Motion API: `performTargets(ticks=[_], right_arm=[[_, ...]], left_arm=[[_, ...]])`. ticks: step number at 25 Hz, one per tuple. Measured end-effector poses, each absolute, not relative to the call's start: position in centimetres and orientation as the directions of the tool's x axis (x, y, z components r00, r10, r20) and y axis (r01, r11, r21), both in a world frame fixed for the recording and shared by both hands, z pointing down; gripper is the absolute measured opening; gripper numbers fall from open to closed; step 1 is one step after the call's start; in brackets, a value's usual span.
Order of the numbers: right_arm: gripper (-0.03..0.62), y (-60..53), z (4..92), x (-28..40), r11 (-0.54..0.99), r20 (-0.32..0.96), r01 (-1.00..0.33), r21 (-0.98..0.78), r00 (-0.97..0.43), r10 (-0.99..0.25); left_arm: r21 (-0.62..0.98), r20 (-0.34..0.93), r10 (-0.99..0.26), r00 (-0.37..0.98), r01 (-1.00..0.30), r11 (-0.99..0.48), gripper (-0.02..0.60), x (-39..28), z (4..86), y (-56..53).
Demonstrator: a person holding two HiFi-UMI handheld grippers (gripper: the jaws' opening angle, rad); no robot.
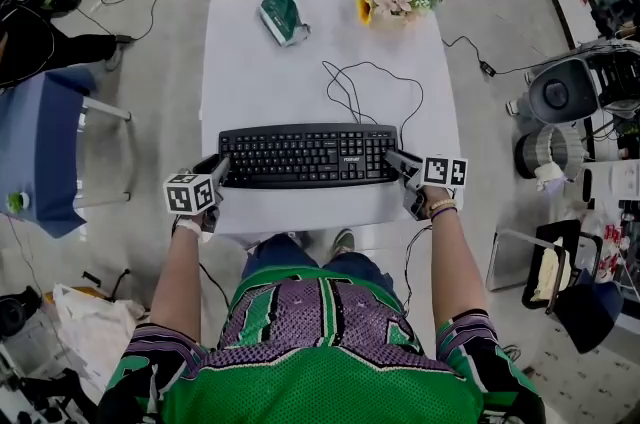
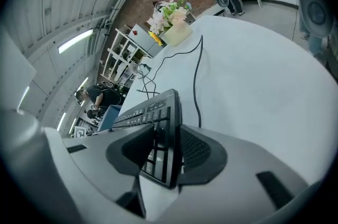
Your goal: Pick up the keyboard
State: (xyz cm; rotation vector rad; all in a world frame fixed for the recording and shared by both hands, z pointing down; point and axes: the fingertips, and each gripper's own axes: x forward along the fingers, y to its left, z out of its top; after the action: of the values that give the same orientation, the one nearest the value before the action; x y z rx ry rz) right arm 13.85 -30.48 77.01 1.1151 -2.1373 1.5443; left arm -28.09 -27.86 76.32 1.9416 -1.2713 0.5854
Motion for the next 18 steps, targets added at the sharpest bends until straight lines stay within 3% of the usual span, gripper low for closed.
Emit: performTargets(ticks=[10, 14, 18], right_arm=[[0.147, -30.4, 76.6, 13.9, 0.116, 0.527, -0.59, -0.799, -0.781, -0.336], [0.141, -29.6, 75.1, 13.5, 0.097, 0.391, -0.434, -0.896, -0.872, -0.293], [0.123, -29.4, 74.2, 12.2, 0.206, 0.309, -0.362, -0.909, -0.918, -0.251]], left_arm=[[0.33, 0.725, -0.565, 0.393, -0.919, -0.216, 0.12, -28.0, 76.4, -28.0], [0.352, 0.723, -0.561, 0.403, -0.914, -0.203, 0.118, -28.1, 76.5, -28.1], [0.362, 0.719, -0.562, 0.41, -0.91, -0.201, 0.117, -28.1, 76.5, -28.4]])
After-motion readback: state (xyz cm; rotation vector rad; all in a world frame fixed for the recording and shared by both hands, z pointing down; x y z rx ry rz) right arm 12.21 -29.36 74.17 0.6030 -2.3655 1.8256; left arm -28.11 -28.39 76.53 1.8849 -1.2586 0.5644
